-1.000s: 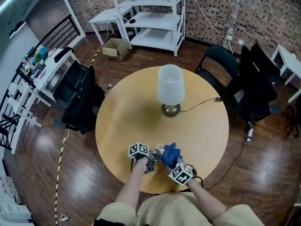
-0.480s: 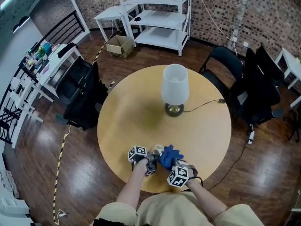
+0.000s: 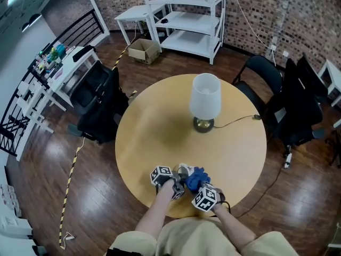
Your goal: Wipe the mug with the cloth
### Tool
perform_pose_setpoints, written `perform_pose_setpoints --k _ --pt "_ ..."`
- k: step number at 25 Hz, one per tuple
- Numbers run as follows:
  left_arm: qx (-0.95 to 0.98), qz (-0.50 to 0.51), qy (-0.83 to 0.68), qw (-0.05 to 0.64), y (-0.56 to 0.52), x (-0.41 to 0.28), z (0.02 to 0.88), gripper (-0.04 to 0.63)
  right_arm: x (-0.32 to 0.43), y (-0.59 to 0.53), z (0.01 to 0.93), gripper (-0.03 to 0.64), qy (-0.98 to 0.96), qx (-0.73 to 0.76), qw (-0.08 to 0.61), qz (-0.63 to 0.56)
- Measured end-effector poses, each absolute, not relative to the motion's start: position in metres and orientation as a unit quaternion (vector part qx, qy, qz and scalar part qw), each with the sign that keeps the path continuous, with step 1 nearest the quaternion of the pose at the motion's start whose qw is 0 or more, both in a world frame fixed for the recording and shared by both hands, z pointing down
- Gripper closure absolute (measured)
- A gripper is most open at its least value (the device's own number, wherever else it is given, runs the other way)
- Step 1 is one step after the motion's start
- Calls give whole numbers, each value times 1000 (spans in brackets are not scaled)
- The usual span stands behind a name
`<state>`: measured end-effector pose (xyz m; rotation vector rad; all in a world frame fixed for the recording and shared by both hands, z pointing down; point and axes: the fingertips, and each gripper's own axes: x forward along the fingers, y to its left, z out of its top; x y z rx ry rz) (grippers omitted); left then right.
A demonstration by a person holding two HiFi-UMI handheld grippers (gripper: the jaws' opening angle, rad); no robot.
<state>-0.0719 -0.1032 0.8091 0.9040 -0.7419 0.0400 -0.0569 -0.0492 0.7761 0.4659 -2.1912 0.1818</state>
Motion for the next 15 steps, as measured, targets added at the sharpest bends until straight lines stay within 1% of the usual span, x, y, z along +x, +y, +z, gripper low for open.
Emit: perform_pose_setpoints --k 4,7,15 --pt "424 -3 -345 838 -109 -64 801 543 -54 -55 778 549 -876 194 437 62" --pt "446 -12 -305 842 -114 -52 786 546 -54 -54 781 549 -875 189 444 50" --pt "519 -2 -211 828 -114 -37 746 549 -54 -63 774 549 -881 194 427 60"
